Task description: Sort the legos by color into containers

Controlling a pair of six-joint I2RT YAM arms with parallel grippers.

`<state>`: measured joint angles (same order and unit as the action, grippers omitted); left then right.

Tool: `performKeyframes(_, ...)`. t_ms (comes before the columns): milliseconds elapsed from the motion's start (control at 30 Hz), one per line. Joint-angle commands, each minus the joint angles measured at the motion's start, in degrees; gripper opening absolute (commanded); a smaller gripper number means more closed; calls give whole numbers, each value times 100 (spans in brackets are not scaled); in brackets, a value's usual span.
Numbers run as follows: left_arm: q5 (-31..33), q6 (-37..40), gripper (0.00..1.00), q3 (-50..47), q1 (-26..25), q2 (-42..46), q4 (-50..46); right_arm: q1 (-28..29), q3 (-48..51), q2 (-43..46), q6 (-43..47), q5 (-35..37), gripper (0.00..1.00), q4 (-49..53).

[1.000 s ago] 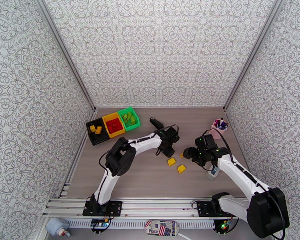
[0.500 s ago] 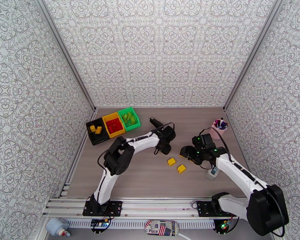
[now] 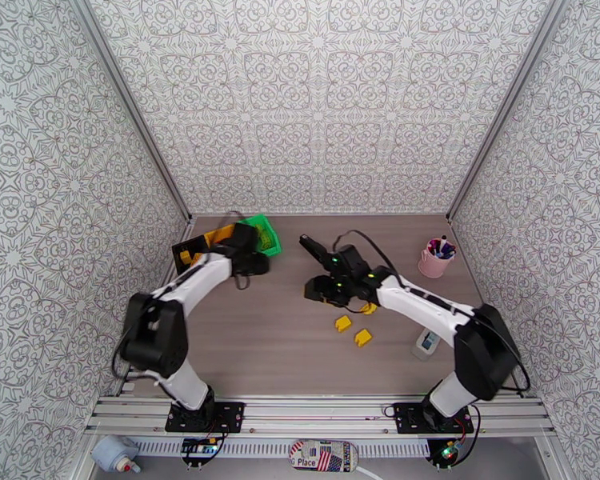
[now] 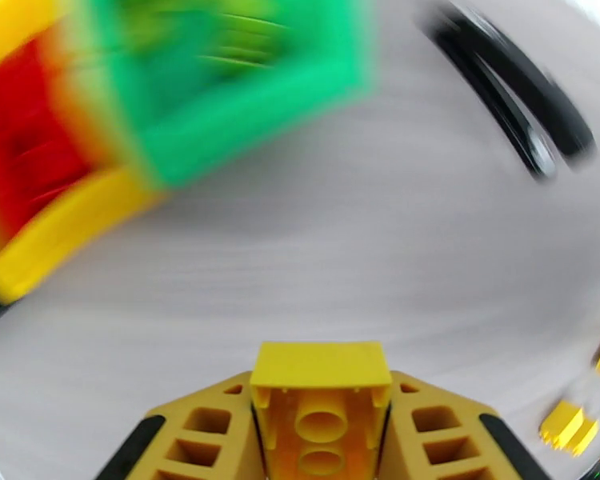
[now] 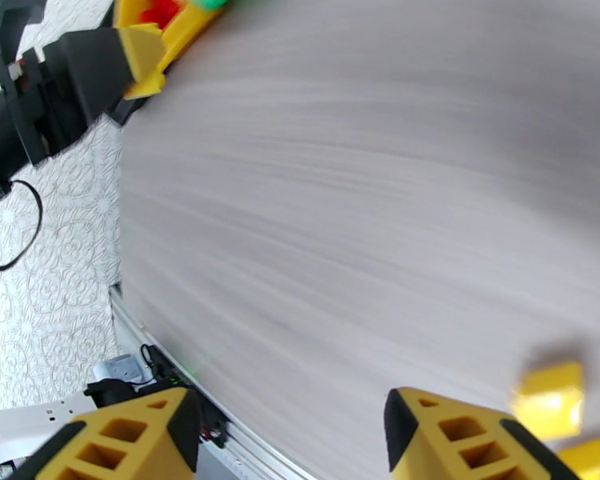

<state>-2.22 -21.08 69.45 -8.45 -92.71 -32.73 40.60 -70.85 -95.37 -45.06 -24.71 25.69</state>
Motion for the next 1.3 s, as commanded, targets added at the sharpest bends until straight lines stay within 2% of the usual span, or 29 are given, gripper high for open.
performKeyframes(0, 250, -593, 35, -317, 768, 456, -30, 158, -466, -294, 16, -59, 64, 110)
performKeyframes(200, 129, -681, 37, -146, 2145, 575, -218, 186, -484, -285, 167, 33, 64, 300)
performKeyframes(367, -49, -457, 37, 717, 2621, -147, -506, 183, -337, -146, 241, 166, 64, 417)
performKeyframes(500, -13, -303, 39, 1534, 2738, -802, -671, 150, -207, -31, 253, 264, 64, 470)
performKeyframes(600, -110, -309, 48, 2201, 2803, -1321, -929, 72, -73, 131, 270, 355, 64, 555)
performKeyframes(667, -219, -300, 66, 2501, 2790, -1528, -1092, -22, 91, 310, 270, 435, 64, 589)
performKeyframes(733, -252, -291, 77, 2462, 2706, -1518, -1078, -146, 298, 520, 259, 499, 64, 586)
performKeyframes(800, -238, -266, 82, 2228, 2577, -1338, -929, -291, 537, 739, 239, 560, 65, 601)
performKeyframes(1000, -265, -210, 86, 1344, 1874, -557, -498, -922, 1220, 1298, 265, 642, 66, 693)
performKeyframes(1133, -205, 119, 87, 904, 889, -193, -249, -1438, 1553, 1578, 278, 728, 66, 813)
performKeyframes(1267, -49, 576, 86, 750, -362, -206, -184, -1895, 1770, 1764, 301, 739, 66, 897)
